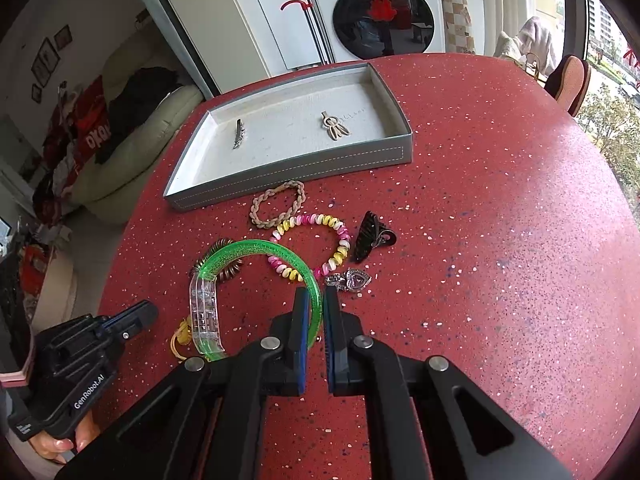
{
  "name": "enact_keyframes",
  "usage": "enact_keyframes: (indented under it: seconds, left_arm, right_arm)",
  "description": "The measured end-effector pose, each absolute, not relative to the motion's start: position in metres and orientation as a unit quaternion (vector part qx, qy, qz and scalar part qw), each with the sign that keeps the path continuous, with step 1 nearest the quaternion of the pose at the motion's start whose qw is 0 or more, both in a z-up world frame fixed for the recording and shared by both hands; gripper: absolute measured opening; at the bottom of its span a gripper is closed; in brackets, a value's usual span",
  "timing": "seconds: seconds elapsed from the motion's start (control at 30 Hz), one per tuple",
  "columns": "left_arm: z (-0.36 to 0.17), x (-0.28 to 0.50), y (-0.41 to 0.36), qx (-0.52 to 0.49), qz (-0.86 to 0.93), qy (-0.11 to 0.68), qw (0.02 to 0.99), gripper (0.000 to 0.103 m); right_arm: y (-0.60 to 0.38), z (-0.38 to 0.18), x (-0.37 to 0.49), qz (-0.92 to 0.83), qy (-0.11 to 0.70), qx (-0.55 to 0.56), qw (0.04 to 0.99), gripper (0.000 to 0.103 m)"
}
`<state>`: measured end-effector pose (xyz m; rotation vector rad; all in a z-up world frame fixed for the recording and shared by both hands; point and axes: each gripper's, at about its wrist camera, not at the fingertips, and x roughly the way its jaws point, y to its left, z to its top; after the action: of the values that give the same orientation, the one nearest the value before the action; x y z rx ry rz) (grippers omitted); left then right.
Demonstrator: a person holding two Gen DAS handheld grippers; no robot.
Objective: Organize jewelry
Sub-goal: 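Carry the hair tie in the left tool while the right tool carries the green bangle into the tray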
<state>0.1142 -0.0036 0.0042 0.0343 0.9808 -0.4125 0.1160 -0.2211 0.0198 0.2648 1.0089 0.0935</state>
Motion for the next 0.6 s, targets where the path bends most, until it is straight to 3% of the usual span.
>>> enact_keyframes:
  seconds: [0.13, 0.17, 0.2, 0.6]
  left_arm:
    - [-0.003, 0.117, 0.002, 0.010, -0.192, 0.477, 0.857, 0.022]
    - [-0.005, 0.118, 0.005, 0.010, -0.189, 0.480, 0.857, 0.068]
    - [-0.005, 0.119, 0.006, 0.010, -0.183, 0.484, 0.856, 0.103]
    - [-0.059, 0.148, -0.017, 0.069, -0.161, 0.469, 0.865, 0.103]
  right_arm:
    - [-0.223, 0.021, 0.112, 0.045, 0.479, 0.131, 0.867, 0.007]
    - [-0.224, 0.021, 0.112, 0.045, 0.479, 0.132, 0.867, 0.007]
    - [-0.224, 0.021, 0.111, 0.046, 0.478, 0.133, 0.867, 0.007]
    - [-0.220, 0.020, 0.110, 0.053, 0.478, 0.137, 0.866, 0.007]
